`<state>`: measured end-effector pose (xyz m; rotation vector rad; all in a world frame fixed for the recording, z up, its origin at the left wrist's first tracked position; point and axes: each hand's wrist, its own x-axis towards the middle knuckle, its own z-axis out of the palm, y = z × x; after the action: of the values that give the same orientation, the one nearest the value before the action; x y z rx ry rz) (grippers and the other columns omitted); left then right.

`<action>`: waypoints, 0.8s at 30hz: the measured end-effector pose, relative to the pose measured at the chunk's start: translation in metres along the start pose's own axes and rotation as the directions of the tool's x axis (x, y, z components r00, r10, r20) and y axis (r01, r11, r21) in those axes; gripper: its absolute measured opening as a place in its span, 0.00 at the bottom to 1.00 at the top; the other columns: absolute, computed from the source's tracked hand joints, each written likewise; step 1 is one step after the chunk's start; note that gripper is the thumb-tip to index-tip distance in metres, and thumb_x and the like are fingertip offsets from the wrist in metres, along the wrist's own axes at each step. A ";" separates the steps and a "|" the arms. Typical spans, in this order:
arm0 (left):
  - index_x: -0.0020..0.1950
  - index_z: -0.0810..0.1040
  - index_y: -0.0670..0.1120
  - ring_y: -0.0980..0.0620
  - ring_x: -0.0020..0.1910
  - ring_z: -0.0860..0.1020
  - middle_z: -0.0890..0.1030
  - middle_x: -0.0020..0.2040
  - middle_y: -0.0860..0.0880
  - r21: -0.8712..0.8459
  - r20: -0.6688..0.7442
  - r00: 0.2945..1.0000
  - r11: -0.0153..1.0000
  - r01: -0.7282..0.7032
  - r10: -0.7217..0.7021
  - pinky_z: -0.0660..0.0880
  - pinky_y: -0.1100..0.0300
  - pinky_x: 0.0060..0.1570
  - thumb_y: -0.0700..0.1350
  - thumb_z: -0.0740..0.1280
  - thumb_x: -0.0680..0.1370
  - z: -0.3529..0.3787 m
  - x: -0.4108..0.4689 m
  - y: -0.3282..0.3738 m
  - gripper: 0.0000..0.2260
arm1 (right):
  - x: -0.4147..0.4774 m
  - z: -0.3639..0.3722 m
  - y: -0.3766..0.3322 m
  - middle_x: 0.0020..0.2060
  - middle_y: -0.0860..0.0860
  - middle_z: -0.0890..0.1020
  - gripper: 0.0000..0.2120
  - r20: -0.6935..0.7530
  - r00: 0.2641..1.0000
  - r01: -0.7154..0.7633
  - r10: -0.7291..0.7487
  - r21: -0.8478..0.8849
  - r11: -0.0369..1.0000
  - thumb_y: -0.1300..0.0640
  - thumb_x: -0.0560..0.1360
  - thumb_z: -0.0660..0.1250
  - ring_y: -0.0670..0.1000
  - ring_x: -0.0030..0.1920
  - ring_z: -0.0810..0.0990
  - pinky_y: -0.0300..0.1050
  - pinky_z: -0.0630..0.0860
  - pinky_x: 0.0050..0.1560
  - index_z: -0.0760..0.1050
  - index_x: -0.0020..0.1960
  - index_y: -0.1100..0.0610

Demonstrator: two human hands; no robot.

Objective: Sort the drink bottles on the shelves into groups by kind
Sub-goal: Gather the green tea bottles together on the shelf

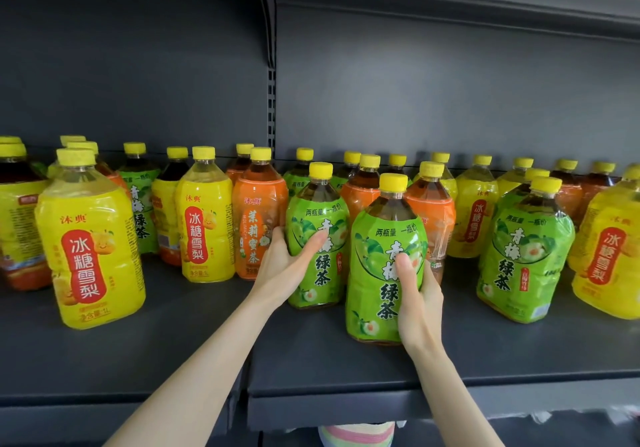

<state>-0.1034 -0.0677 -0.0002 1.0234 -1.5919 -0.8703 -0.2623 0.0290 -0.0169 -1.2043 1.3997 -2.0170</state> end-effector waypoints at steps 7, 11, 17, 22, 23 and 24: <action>0.67 0.66 0.48 0.54 0.56 0.76 0.76 0.57 0.54 0.008 -0.017 1.000 1.000 -0.010 0.010 0.72 0.58 0.54 0.66 0.64 0.69 -0.010 0.009 -0.006 0.33 | 0.001 0.000 0.002 0.52 0.46 0.83 0.28 0.020 1.000 -0.018 0.018 -0.001 1.000 0.30 0.64 0.63 0.44 0.53 0.81 0.46 0.76 0.56 0.77 0.57 0.46; 0.67 0.67 0.49 0.54 0.56 0.77 0.77 0.58 0.53 -0.001 -0.030 0.999 1.000 -0.012 0.012 0.74 0.56 0.55 0.66 0.65 0.70 -0.022 0.022 -0.016 0.32 | 0.000 0.001 0.001 0.51 0.44 0.83 0.26 0.029 0.999 -0.017 0.017 0.000 1.000 0.30 0.63 0.62 0.43 0.52 0.81 0.44 0.75 0.53 0.77 0.54 0.44; 0.68 0.67 0.50 0.58 0.53 0.76 0.77 0.58 0.53 -0.060 0.036 0.999 0.998 0.004 -0.002 0.72 0.66 0.46 0.57 0.64 0.75 -0.033 0.033 -0.020 0.24 | -0.001 0.005 -0.002 0.51 0.42 0.83 0.27 0.048 0.999 -0.015 0.014 0.006 1.000 0.30 0.63 0.62 0.40 0.51 0.81 0.37 0.74 0.49 0.76 0.55 0.44; 0.71 0.62 0.47 0.54 0.57 0.76 0.74 0.61 0.50 -0.102 0.043 0.999 0.995 0.020 -0.016 0.75 0.62 0.50 0.56 0.65 0.76 -0.019 0.044 -0.018 0.27 | 0.000 0.004 0.002 0.50 0.41 0.83 0.25 0.044 0.999 -0.003 0.003 -0.003 1.000 0.30 0.64 0.62 0.40 0.51 0.81 0.41 0.74 0.52 0.76 0.54 0.43; 0.71 0.61 0.47 0.52 0.59 0.75 0.73 0.63 0.49 -0.108 0.042 0.999 0.994 0.027 -0.023 0.76 0.58 0.53 0.58 0.66 0.75 -0.017 0.046 -0.017 0.30 | 0.000 0.003 0.003 0.50 0.42 0.83 0.25 0.045 0.999 -0.001 0.001 -0.001 1.000 0.31 0.64 0.62 0.40 0.52 0.81 0.41 0.75 0.53 0.76 0.54 0.44; 0.71 0.60 0.49 0.50 0.61 0.74 0.73 0.64 0.48 -0.104 0.028 0.999 0.994 0.028 -0.026 0.75 0.53 0.57 0.62 0.67 0.72 -0.015 0.048 -0.017 0.33 | 0.000 0.003 0.003 0.51 0.42 0.84 0.26 0.048 0.999 0.001 -0.001 0.003 1.000 0.31 0.64 0.62 0.41 0.52 0.81 0.41 0.75 0.53 0.76 0.55 0.44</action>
<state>-0.0919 -0.1190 0.0051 0.9646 -1.5412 -0.9794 -0.2600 0.0266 -0.0191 -1.2442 1.3731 -1.9769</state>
